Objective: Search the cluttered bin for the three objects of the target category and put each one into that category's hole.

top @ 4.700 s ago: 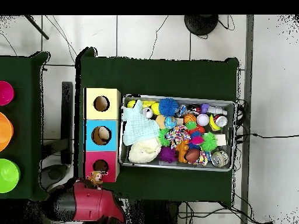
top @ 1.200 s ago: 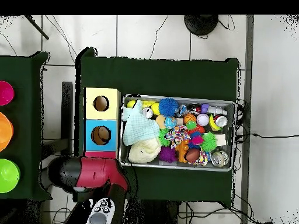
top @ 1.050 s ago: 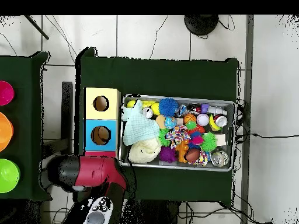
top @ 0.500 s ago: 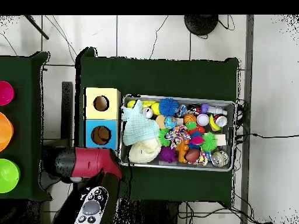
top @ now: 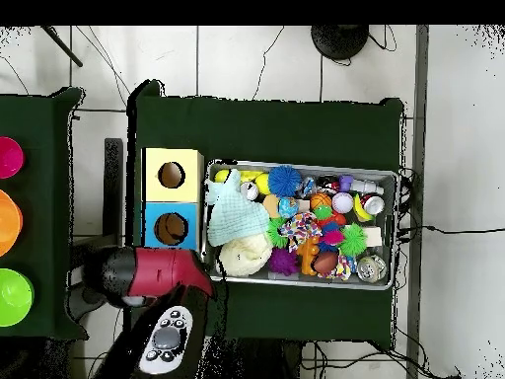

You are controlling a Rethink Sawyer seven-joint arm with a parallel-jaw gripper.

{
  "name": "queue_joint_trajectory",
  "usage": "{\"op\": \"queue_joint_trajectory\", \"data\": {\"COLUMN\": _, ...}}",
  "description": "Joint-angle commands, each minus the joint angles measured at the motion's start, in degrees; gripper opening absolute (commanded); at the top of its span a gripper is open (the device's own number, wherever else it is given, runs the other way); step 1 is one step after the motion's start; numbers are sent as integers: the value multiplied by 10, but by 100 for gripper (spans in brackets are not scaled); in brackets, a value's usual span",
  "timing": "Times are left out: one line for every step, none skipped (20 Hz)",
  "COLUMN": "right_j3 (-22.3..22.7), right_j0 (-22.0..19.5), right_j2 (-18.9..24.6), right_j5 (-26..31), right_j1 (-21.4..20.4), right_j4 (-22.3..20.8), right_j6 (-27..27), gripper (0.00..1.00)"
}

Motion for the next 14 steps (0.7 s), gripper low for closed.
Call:
{"op": "queue_joint_trajectory", "data": {"right_j3": -13, "right_j0": -81, "right_j2": 66, "right_j5": -212, "right_j1": 11, "right_j4": -24, "right_j6": 20, "gripper": 0}}
{"op": "queue_joint_trajectory", "data": {"right_j3": -1, "right_j0": -91, "right_j2": 67, "right_j5": -220, "right_j1": 4, "right_j4": -35, "right_j6": 13, "gripper": 0}}
{"op": "queue_joint_trajectory", "data": {"right_j3": 13, "right_j0": -100, "right_j2": 68, "right_j5": -230, "right_j1": -3, "right_j4": -42, "right_j6": 12, "gripper": 0}}
{"op": "queue_joint_trajectory", "data": {"right_j3": 25, "right_j0": -109, "right_j2": 68, "right_j5": -239, "right_j1": -7, "right_j4": -51, "right_j6": 11, "gripper": 0}}
{"op": "queue_joint_trajectory", "data": {"right_j3": 34, "right_j0": -114, "right_j2": 65, "right_j5": -246, "right_j1": -10, "right_j4": -59, "right_j6": 16, "gripper": 0}}
{"op": "queue_joint_trajectory", "data": {"right_j3": 38, "right_j0": -118, "right_j2": 62, "right_j5": -250, "right_j1": -12, "right_j4": -68, "right_j6": 19, "gripper": 0}}
{"op": "queue_joint_trajectory", "data": {"right_j3": 38, "right_j0": -119, "right_j2": 59, "right_j5": -254, "right_j1": -11, "right_j4": -75, "right_j6": 24, "gripper": 0}}
{"op": "queue_joint_trajectory", "data": {"right_j3": 37, "right_j0": -122, "right_j2": 59, "right_j5": -257, "right_j1": -8, "right_j4": -80, "right_j6": 27, "gripper": 0}}
{"op": "queue_joint_trajectory", "data": {"right_j3": 35, "right_j0": -125, "right_j2": 62, "right_j5": -263, "right_j1": -4, "right_j4": -85, "right_j6": 30, "gripper": 0}}
{"op": "queue_joint_trajectory", "data": {"right_j3": 35, "right_j0": -128, "right_j2": 65, "right_j5": -266, "right_j1": -1, "right_j4": -87, "right_j6": 33, "gripper": 0}}
{"op": "queue_joint_trajectory", "data": {"right_j3": 34, "right_j0": -131, "right_j2": 69, "right_j5": -269, "right_j1": 1, "right_j4": -89, "right_j6": 34, "gripper": 0}}
{"op": "queue_joint_trajectory", "data": {"right_j3": 36, "right_j0": -132, "right_j2": 72, "right_j5": -270, "right_j1": 0, "right_j4": -91, "right_j6": 36, "gripper": 0}}
{"op": "queue_joint_trajectory", "data": {"right_j3": 37, "right_j0": -134, "right_j2": 75, "right_j5": -272, "right_j1": -1, "right_j4": -94, "right_j6": 37, "gripper": 0}}
{"op": "queue_joint_trajectory", "data": {"right_j3": 40, "right_j0": -138, "right_j2": 80, "right_j5": -281, "right_j1": -3, "right_j4": -98, "right_j6": 44, "gripper": 100}}
